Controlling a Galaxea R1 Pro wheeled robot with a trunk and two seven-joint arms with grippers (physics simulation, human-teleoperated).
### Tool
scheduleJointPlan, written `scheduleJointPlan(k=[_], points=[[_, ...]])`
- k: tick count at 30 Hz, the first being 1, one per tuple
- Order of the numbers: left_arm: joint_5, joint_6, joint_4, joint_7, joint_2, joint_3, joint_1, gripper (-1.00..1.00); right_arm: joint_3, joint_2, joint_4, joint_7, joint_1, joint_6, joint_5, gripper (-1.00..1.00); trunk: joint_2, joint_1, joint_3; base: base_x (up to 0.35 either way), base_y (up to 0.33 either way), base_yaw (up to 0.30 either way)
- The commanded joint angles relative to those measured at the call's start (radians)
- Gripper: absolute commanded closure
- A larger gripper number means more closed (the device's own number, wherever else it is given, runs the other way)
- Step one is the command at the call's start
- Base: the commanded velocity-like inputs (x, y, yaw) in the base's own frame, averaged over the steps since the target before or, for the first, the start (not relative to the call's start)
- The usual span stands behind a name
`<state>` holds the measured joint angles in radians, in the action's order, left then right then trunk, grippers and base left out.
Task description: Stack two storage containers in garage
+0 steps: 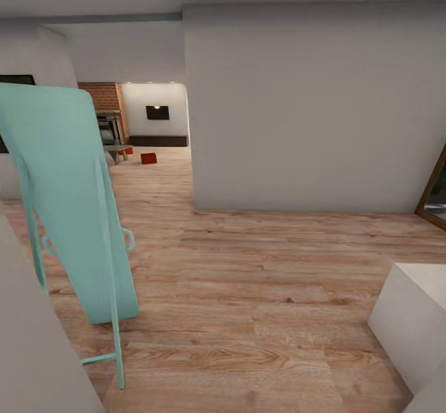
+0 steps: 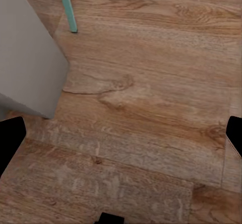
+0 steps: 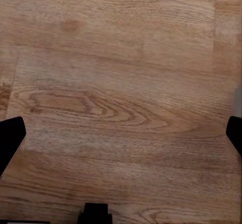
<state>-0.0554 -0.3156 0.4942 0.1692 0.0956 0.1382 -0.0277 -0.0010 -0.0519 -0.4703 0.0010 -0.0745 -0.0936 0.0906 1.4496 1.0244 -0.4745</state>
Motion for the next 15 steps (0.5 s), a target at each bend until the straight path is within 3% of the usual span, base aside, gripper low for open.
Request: scheduleJointPlan(k=[1,8,15], points=[[-0.006,-0.002,0.002,0.001,0.001,0.004,0.000,-1.00,0.000,0.000,0.002,0.000,-0.001,-0.006,0.008,-1.00,0.000,0.001,-0.001,0.326,0.000,0.000],[-0.010,0.002,0.003,0.002,0.008,0.000,0.000,-1.00,-0.001,0.000,0.005,0.000,-0.002,-0.010,0.007,-1.00,0.000,0.001,-0.001,0.326,-0.009,0.000],[-0.010,0.003,0.002,0.003,0.008,0.000,0.000,-1.00,0.001,0.000,0.006,0.000,-0.002,-0.014,0.009,-1.00,0.000,0.001,-0.001,0.326,-0.125,0.000]])
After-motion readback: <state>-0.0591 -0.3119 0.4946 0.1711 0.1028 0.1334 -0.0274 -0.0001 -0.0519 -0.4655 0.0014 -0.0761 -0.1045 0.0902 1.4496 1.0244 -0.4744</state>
